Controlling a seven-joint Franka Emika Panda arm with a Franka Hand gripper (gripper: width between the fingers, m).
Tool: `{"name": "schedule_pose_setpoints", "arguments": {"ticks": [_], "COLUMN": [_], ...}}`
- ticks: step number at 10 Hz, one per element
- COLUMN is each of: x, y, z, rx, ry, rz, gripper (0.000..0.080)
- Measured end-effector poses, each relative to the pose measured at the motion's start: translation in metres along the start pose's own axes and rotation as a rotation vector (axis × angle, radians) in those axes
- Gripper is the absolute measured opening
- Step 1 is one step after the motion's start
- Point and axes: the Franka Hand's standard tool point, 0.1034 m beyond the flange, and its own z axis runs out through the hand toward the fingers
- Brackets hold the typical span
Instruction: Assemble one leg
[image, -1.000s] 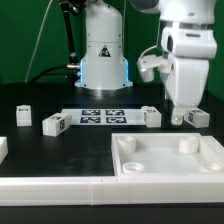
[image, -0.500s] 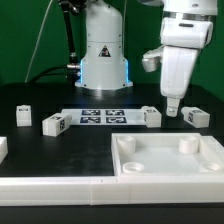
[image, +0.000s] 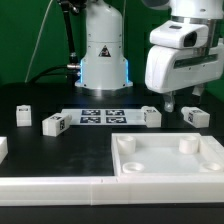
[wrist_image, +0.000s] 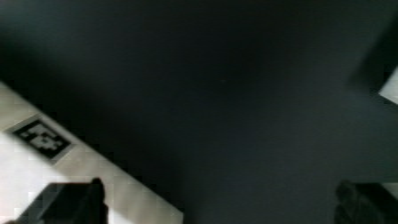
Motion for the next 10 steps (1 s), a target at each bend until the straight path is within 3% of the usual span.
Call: {"name": "schedule_pose_setpoints", "arguments": {"ticks": [2,3,6,8,10], "x": [0.006,0.005,0.002,0.001,-0.007], "y": [-0.023,-0.023,-0.022,-0.044,-0.053], "z": [-0.002,-0.002,-0.001,0.005,0.007], "rx": [0.021,0.036,0.034,0.041,0.057], "ry": [0.003,-0.001,-0.037,-0.052,-0.207], "rz": [0.185,0.296,0.295,0.297,0.279], "gripper": [0.0648,0.0648,0.0649,0.0649,0.0648]}}
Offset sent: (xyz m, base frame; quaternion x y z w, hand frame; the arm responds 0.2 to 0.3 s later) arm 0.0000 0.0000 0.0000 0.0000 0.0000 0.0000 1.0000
